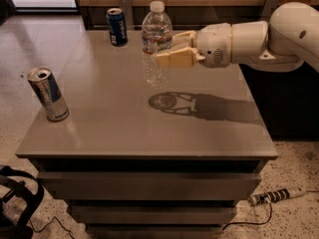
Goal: Move water bottle near pepsi can
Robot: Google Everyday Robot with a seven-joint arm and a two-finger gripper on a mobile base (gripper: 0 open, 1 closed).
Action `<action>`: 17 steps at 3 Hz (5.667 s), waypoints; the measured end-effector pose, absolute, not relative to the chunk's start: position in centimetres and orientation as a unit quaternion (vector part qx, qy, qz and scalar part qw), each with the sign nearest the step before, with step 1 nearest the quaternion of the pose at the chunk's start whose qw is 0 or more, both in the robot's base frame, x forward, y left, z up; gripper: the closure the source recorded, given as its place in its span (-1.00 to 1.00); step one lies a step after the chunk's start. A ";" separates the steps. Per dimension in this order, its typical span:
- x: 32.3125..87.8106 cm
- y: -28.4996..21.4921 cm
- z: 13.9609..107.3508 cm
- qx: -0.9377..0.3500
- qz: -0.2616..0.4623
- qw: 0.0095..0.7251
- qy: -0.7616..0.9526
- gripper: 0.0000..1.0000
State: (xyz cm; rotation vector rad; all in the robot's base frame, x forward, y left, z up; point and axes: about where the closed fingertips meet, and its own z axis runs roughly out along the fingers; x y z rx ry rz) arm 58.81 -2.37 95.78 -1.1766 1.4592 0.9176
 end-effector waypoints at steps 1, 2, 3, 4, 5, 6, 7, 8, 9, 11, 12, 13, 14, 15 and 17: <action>62.9 -3.5 97.0 -0.470 0.339 0.513 0.633 1.00; 68.7 -2.5 97.6 -0.465 0.290 0.529 0.648 1.00; 68.7 -2.5 97.6 -0.465 0.290 0.529 0.648 1.00; 70.2 -3.5 96.6 -0.451 0.283 0.516 0.671 1.00; 72.8 -5.9 95.2 -0.426 0.265 0.504 0.703 1.00; 75.1 -8.8 94.8 -0.401 0.242 0.509 0.722 1.00; 77.3 -10.1 94.8 -0.396 0.238 0.521 0.718 1.00; 79.7 -9.5 94.4 -0.401 0.245 0.527 0.708 1.00; 81.5 -8.2 93.4 -0.407 0.253 0.528 0.701 1.00; 84.1 -4.6 91.5 -0.425 0.283 0.522 0.683 1.00; 84.7 -2.7 90.9 -0.436 0.300 0.521 0.670 1.00; 85.1 -1.5 90.7 -0.443 0.303 0.522 0.663 1.00; 85.7 -0.8 90.7 -0.451 0.285 0.524 0.664 1.00; 86.2 -0.7 90.2 -0.452 0.271 0.520 0.672 1.00; 86.9 -1.6 89.4 -0.435 0.266 0.520 0.685 1.00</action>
Offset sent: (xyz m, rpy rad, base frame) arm 0.1142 -0.0141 0.0209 -0.1246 -0.0602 -0.2469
